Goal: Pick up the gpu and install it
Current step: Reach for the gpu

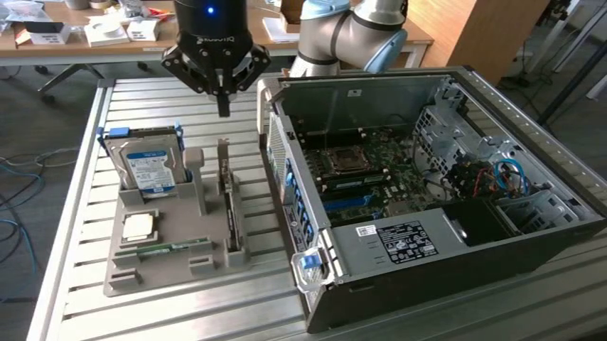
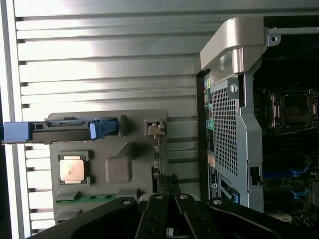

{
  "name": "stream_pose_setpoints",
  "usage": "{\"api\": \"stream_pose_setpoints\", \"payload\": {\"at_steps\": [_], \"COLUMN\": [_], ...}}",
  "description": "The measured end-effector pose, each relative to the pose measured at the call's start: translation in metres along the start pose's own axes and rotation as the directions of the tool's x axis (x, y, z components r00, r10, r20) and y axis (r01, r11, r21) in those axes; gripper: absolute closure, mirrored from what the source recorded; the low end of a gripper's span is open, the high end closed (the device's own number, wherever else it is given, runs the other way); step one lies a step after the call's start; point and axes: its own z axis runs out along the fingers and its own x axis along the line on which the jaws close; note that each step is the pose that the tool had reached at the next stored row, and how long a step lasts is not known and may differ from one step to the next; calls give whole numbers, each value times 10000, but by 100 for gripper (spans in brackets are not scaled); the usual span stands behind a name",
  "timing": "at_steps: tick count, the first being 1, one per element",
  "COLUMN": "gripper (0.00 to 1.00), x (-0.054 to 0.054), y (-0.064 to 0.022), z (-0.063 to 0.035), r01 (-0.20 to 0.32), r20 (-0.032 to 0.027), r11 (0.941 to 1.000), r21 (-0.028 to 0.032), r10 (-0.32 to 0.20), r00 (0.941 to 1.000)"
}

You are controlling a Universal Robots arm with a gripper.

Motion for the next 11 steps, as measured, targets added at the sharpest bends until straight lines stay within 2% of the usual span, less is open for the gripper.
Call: {"api": "stream_pose_setpoints", "payload": {"at_steps": [11], "gripper": [89], "x": [-2], "y": [-170], "z": [-7], "r01": [0], "r20": [0], "r11": [10000], "r21": [0], "r10": [0], "r00": [10000]}}
